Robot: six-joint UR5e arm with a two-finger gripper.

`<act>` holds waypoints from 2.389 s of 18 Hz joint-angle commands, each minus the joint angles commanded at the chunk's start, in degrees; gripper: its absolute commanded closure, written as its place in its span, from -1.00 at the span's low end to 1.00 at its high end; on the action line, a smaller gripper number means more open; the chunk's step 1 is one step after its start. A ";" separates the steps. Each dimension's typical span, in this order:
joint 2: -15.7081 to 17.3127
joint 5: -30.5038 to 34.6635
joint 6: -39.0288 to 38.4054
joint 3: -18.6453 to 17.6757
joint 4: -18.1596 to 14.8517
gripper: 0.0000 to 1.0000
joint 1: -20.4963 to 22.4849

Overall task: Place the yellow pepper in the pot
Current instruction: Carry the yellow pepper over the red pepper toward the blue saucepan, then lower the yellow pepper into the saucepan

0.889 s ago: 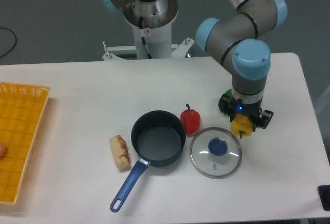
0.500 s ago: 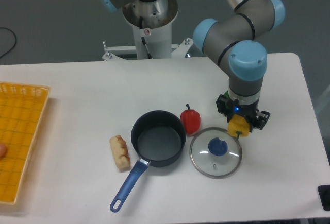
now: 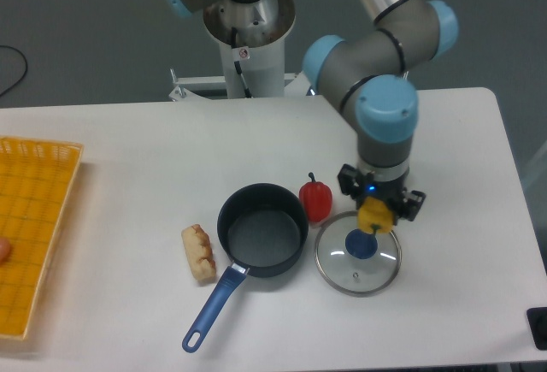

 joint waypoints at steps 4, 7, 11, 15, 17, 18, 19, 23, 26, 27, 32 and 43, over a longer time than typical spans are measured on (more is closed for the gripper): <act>0.62 0.09 -3.61 -0.62 0.09 -0.17 -3.52; 0.44 0.18 -6.25 -1.23 0.09 -0.18 -6.33; 0.36 1.14 -9.50 -2.99 0.44 -0.19 -9.23; 0.53 1.41 -11.96 -3.16 0.26 -0.20 -12.05; 0.36 1.49 -13.19 -3.16 0.35 -0.20 -13.10; 0.27 1.84 -13.29 -3.43 0.35 -0.20 -13.28; 0.09 2.37 -13.29 -3.78 0.44 -0.20 -13.37; -0.35 4.66 -13.37 -4.48 0.61 -0.21 -14.51; -0.43 4.75 -13.37 -5.27 0.61 -0.21 -14.51; -0.52 4.75 -13.46 -5.97 0.70 -0.21 -14.51; -2.10 5.71 -13.81 -6.76 3.16 -0.22 -14.69; -3.51 7.38 -13.81 -6.86 4.83 -0.26 -15.57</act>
